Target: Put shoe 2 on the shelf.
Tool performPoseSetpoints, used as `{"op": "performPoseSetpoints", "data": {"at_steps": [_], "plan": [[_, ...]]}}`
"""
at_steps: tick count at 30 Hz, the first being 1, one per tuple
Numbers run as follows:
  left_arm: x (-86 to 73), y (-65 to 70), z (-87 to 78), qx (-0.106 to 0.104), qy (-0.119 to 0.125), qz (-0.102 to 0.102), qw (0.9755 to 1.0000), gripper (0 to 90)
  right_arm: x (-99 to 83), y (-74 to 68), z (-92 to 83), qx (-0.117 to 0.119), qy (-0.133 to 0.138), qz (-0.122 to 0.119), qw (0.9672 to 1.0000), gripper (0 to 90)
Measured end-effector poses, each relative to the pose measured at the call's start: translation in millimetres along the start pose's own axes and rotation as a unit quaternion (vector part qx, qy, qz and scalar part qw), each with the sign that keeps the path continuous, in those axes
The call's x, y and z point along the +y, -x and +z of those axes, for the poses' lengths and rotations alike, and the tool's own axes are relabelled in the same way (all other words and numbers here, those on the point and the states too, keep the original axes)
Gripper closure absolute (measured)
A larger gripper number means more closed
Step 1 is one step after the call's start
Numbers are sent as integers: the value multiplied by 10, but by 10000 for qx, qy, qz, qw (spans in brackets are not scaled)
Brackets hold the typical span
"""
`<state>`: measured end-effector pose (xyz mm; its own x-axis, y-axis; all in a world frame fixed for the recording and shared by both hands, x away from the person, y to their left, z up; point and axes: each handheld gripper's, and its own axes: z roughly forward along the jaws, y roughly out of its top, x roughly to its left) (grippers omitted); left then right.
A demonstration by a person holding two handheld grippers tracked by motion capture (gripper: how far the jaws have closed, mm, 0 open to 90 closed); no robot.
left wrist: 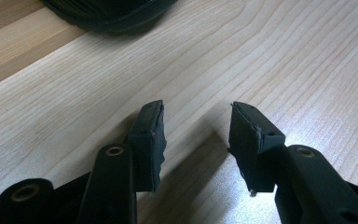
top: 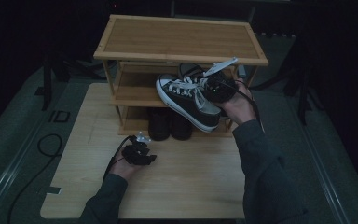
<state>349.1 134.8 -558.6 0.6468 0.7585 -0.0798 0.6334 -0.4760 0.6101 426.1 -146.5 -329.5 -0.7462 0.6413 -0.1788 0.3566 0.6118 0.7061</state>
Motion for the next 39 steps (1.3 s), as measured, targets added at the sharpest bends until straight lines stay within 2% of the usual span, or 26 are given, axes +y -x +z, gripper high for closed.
{"op": "performPoseSetpoints", "data": {"at_steps": [3, 8, 16, 18, 20, 22, 24, 26, 29, 31, 33, 37, 38, 39], "plan": [[-1, 0, 1, -23, 2, -2, 10000, 556, 28, -36, 22, -178, -24, 17, 9998, 855], [-3, 0, 1, -22, 9, -2, 10000, 555, 72, -81, 48, -379, 50, 233, 9990, 855], [-12, -1, -3, -30, 25, -13, 10000, 555, 55, -123, 140, -786, 111, 562, 9953, 846], [-8, 1, -3, -24, 10, -9, 10000, 556, 61, -125, 139, -824, 78, 555, 9950, 784], [-6, 4, -2, -7, 3, 1, 10000, 556, 62, -120, 135, -862, 41, 478, 9951, 674], [-3, 5, 0, -6, 1, -11, 10000, 556, 61, -115, 126, -960, -36, 387, 9946, 645], [-1, 9, 1, 7, -3, 4, 10000, 555, 63, -91, 102, -991, -2, 366, 9944, 566], [0, 8, 2, 11, -4, 0, 10000, 556, 64, -80, 47, -911, 25, 406, 9950, 577], [11, 19, 4, 96, -39, 13, 9999, 557, 55, -61, -54, -858, 79, 219, 9960, 569], [25, 28, 3, 153, -94, 42, 9998, 563, 41, -58, -121, -796, 222, 79, 9965, 579], [46, 34, -8, 194, -129, 40, 9997, 576, 33, -45, -205, -658, 323, 26, 9973, 587], [141, 54, -125, 182, 63, 78, 9998, 597, 2, -16, -311, -282, 372, -39, 9989, 677], [141, 54, -125, 182, 63, 78, 9998, 605, 2, -16, -311, -282, 372, -39, 9989, 677], [217, 72, -215, 202, 190, 158, 9995, 605, -9, -16, -325, -212, 389, -60, 9990, 707]]}}
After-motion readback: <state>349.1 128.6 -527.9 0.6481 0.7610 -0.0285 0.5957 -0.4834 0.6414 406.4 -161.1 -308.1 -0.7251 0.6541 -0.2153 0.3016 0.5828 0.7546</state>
